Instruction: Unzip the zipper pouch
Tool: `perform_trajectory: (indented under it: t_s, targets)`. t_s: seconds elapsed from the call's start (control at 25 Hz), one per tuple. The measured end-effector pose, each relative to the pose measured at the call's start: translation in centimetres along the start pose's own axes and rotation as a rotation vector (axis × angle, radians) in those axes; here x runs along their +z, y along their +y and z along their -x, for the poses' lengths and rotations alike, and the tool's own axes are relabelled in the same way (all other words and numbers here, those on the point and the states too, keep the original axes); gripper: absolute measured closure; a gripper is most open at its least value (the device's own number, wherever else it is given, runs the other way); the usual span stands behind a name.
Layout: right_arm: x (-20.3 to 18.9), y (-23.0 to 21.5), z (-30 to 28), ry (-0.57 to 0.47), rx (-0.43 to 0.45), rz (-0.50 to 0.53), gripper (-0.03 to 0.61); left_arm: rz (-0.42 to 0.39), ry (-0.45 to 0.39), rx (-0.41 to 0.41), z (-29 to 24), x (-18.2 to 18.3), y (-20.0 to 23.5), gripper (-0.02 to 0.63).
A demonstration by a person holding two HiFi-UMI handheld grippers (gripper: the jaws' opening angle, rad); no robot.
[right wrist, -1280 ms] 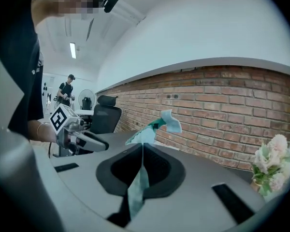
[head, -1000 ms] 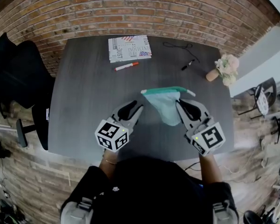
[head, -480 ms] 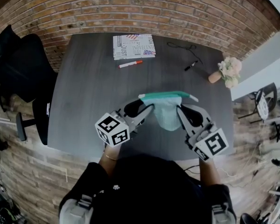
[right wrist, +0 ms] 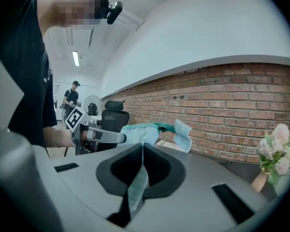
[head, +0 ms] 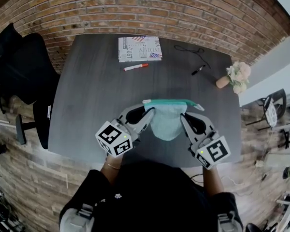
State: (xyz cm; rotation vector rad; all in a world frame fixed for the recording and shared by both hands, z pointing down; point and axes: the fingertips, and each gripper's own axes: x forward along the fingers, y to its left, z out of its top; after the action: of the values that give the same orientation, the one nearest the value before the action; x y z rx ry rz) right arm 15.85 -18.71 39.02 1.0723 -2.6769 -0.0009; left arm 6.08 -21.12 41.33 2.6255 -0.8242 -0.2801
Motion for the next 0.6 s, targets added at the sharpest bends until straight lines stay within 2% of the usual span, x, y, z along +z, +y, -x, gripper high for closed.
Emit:
perform_trajectory:
  t_s: [0.12,0.32,0.44,0.6]
  targets:
    - [-0.9,-0.2,-0.2,0.007,-0.016,-0.021,0.569,-0.055,0.008,0.006,-0.2,0.0,-0.4,0.603]
    - [-3.1,-0.5,-0.2,0.054,-0.072,-0.034,0.535,-0.201,0.034,0.056,-0.1,-0.2,-0.5,0.607]
    - [-4.2,-0.7,-0.2,0.08,-0.106,-0.048,0.531,-0.248,0.093,0.122,0.3,-0.8,0.3,0.607]
    - [-4.5,-1.2,-0.1,0.078,-0.143,-0.101,0.531,-0.366,0.163,0.206,0.6,-1.6,1.3,0.607]
